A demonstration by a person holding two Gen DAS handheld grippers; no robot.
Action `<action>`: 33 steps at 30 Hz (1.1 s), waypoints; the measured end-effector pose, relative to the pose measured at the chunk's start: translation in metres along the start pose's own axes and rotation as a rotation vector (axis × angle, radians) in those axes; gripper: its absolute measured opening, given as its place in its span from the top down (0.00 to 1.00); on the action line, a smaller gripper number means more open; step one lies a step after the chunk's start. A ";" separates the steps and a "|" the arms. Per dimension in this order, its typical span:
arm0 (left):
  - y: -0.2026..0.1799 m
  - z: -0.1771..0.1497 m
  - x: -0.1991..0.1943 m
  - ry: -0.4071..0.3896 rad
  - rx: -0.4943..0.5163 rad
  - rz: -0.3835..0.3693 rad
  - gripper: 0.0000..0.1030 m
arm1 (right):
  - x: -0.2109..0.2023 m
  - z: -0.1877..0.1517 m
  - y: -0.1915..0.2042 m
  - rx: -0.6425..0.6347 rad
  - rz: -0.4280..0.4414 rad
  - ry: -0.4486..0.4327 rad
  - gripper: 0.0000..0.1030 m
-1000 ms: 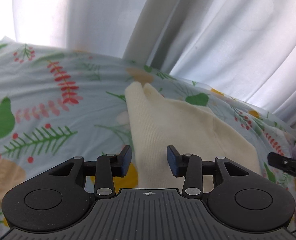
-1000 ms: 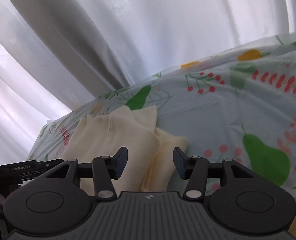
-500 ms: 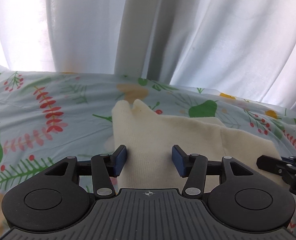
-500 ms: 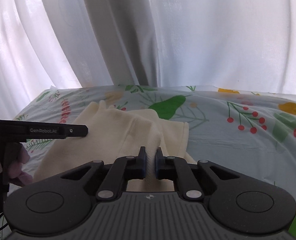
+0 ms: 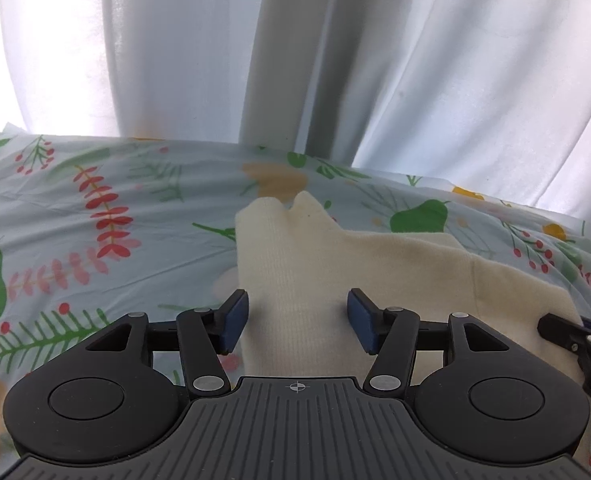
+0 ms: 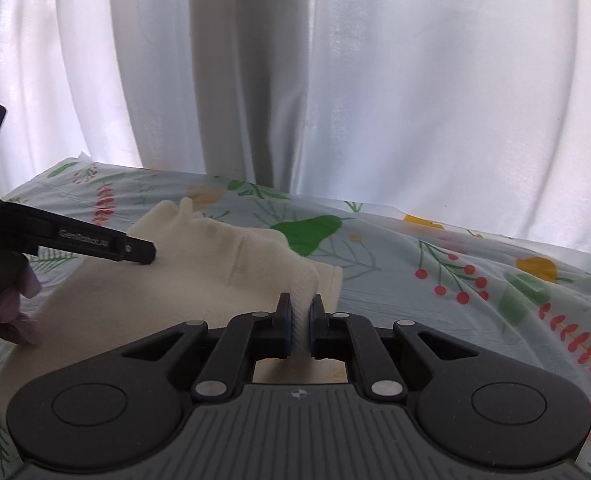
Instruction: Fold small clothes
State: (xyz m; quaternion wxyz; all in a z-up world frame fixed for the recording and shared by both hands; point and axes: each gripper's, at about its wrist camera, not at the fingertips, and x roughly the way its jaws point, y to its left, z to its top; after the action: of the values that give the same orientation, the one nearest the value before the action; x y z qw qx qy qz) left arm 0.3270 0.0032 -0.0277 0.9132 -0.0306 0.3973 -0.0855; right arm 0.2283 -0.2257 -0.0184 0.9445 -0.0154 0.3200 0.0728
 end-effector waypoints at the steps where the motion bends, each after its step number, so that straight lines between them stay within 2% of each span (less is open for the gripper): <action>1: 0.000 -0.001 0.001 0.005 -0.003 -0.002 0.40 | 0.006 -0.005 -0.001 -0.012 -0.014 0.022 0.93; 3: 0.001 -0.002 0.003 0.021 -0.008 -0.004 0.38 | 0.018 -0.017 -0.003 -0.004 -0.028 0.061 0.93; 4: 0.002 -0.003 0.004 0.027 -0.008 0.001 0.38 | 0.018 -0.019 -0.005 0.010 -0.025 0.049 0.92; 6: 0.004 -0.003 -0.002 0.029 -0.012 -0.005 0.38 | 0.015 -0.012 -0.009 0.045 0.001 0.071 0.88; 7: 0.006 -0.004 -0.007 0.026 -0.011 -0.016 0.38 | 0.010 -0.007 -0.012 0.072 0.022 0.067 0.84; 8: 0.007 -0.004 -0.011 0.024 -0.006 -0.023 0.38 | 0.007 -0.005 -0.015 0.095 0.043 0.058 0.73; 10: 0.009 -0.005 -0.023 0.024 -0.003 -0.025 0.38 | -0.001 0.001 -0.021 0.136 0.033 0.029 0.66; 14: 0.012 -0.011 -0.045 0.011 -0.024 -0.036 0.38 | -0.010 0.007 -0.016 0.116 0.021 -0.008 0.68; 15: 0.012 -0.014 -0.048 0.013 -0.020 -0.035 0.38 | -0.010 0.009 -0.010 0.100 0.043 -0.015 0.68; 17: 0.012 -0.020 -0.049 0.029 -0.005 -0.026 0.36 | -0.011 0.007 0.003 0.058 0.085 -0.016 0.77; 19: 0.013 -0.026 -0.048 0.038 0.002 -0.031 0.32 | -0.004 0.002 0.019 -0.013 0.125 0.023 0.78; 20: 0.015 -0.027 -0.047 0.040 0.006 -0.029 0.29 | -0.001 -0.003 0.023 -0.045 0.117 0.041 0.79; 22: 0.019 -0.029 -0.051 0.046 -0.002 -0.022 0.26 | 0.004 -0.012 0.028 -0.104 0.031 0.049 0.81; 24: 0.023 -0.030 -0.062 0.050 -0.024 -0.022 0.27 | -0.001 -0.009 0.022 -0.048 -0.043 0.074 0.81; 26: 0.026 -0.037 -0.077 0.055 -0.027 -0.042 0.29 | -0.020 -0.008 0.014 0.037 -0.047 0.079 0.80; 28: 0.029 -0.049 -0.090 0.074 -0.034 -0.079 0.29 | -0.047 -0.017 0.007 0.118 0.037 0.061 0.79; 30: 0.031 -0.066 -0.100 0.115 -0.048 -0.118 0.29 | -0.067 -0.032 0.005 0.213 0.118 0.083 0.76; 33: 0.035 -0.090 -0.112 0.169 -0.073 -0.145 0.29 | -0.090 -0.058 0.006 0.321 0.155 0.126 0.68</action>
State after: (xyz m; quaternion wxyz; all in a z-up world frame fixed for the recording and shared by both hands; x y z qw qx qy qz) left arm 0.1909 0.0592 -0.0132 0.8661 -0.0854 0.4725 -0.1392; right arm 0.1218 -0.2360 -0.0099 0.9045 0.1558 0.3861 0.0922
